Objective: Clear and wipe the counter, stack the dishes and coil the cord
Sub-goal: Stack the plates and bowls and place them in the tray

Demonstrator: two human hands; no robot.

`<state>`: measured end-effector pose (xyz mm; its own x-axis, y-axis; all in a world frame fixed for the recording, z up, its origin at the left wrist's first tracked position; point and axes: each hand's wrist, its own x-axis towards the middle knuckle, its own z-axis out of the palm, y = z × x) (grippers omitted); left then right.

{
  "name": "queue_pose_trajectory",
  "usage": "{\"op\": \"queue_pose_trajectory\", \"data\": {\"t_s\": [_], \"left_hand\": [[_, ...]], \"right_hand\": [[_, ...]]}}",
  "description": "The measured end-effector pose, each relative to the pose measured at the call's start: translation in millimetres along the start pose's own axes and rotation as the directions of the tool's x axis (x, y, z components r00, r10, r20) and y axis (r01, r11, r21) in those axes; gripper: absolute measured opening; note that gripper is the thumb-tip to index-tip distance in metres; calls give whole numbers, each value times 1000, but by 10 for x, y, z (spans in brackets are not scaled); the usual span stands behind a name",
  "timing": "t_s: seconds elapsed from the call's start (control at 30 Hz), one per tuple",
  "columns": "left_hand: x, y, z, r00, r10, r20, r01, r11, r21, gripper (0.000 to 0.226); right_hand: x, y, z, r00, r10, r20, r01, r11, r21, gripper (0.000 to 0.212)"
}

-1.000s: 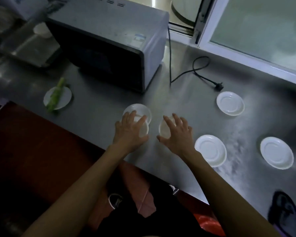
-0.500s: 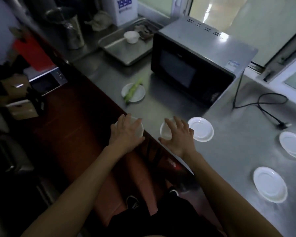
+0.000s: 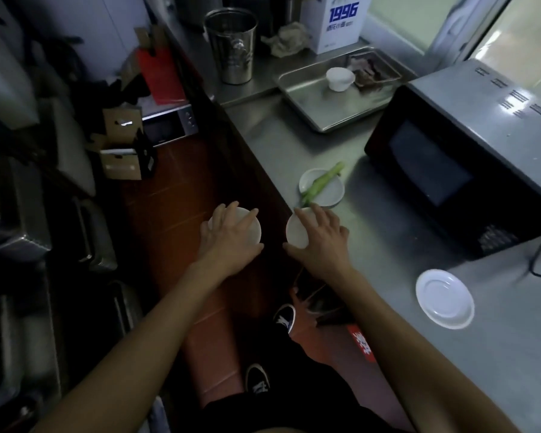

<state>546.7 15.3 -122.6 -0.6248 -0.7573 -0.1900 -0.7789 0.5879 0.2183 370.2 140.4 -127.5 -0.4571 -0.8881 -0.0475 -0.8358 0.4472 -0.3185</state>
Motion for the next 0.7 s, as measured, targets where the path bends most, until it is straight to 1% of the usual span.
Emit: {"op": "queue_pose_trajectory", "data": {"t_s": [0.17,0.33,0.47,0.6,0.7], "left_hand": [[519,-36,-51,999,-5,44,3,1000,31,78],[1087,-34,-155,999,-5,36,2,998,67,78],[1418,-95,-271,999,-48,-2,48,998,48,79],[1694,-264,-402,995,-97,-28,97,995,16,80],[1928,-404,-469,992,-116,-44,115,993,-6,79]], "right_hand": [[527,79,77,1000,2,16,-2,1000,13,84],[1104,182,43,1000,-2,15,1,999,42,84],[1559,166,20,999,-38,10,37,994,103,83],[1931,68,-17,998,-62,15,60,992,109,82],[2234,-3,2,999,-48,17,46,993,108,83]]}}
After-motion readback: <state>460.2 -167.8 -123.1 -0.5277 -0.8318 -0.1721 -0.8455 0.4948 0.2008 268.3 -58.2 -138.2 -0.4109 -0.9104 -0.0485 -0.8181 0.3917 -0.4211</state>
